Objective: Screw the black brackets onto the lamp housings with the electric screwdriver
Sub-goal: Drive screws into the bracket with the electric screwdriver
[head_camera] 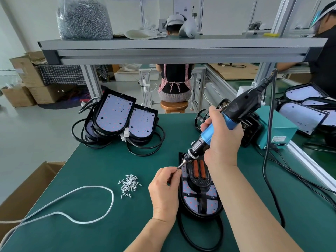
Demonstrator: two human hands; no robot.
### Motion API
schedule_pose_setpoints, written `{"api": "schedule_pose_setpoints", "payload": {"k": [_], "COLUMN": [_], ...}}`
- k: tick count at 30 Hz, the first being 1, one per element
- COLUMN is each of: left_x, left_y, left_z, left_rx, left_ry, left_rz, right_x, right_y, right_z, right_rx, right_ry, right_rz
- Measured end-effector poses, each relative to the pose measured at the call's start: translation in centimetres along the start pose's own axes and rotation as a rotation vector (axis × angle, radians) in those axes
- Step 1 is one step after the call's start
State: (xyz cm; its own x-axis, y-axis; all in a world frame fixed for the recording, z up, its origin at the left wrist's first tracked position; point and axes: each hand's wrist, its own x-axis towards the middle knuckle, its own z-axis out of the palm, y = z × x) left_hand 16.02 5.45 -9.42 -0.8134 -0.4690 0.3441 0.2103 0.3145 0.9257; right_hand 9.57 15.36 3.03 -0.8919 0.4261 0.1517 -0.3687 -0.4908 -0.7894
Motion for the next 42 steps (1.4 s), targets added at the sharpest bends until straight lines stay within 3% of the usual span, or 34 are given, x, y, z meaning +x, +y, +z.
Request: {"api": "schedule_pose_setpoints", "payload": {"k": [11,18,23,31,42], "left_x": [-0.1,-0.2,0.0,0.3,0.8], "left_y": [-0.1,-0.5,-0.4,-0.6,-0.5], "left_z": [0.0,0.2,0.2,0.3,0.1], "left_rx": [0.003,0.016,-0.091,0.128,0.244], "left_ry": [0.006,0.018,-0.022,-0.367,-0.512], "left_rz": [0.022,0.047,-0.098,-0.134,-0.198], "right_x": [-0.1,0.0,0.8,3.6,5.0], "right_y": [0.0,0.4,-0.1,-1.3,1.8], "right_z": [0.6,0.5,0.3,0.2,0.9], "right_rx": [-0.063,-0.061,-0.046,-0.057,-0.142], "right_ry": [-0.099,-0.070,-0.029,-0.003,-0.074], "right_rz": [-0.044,-0.047,-0.045,-0.125,-0.083]}}
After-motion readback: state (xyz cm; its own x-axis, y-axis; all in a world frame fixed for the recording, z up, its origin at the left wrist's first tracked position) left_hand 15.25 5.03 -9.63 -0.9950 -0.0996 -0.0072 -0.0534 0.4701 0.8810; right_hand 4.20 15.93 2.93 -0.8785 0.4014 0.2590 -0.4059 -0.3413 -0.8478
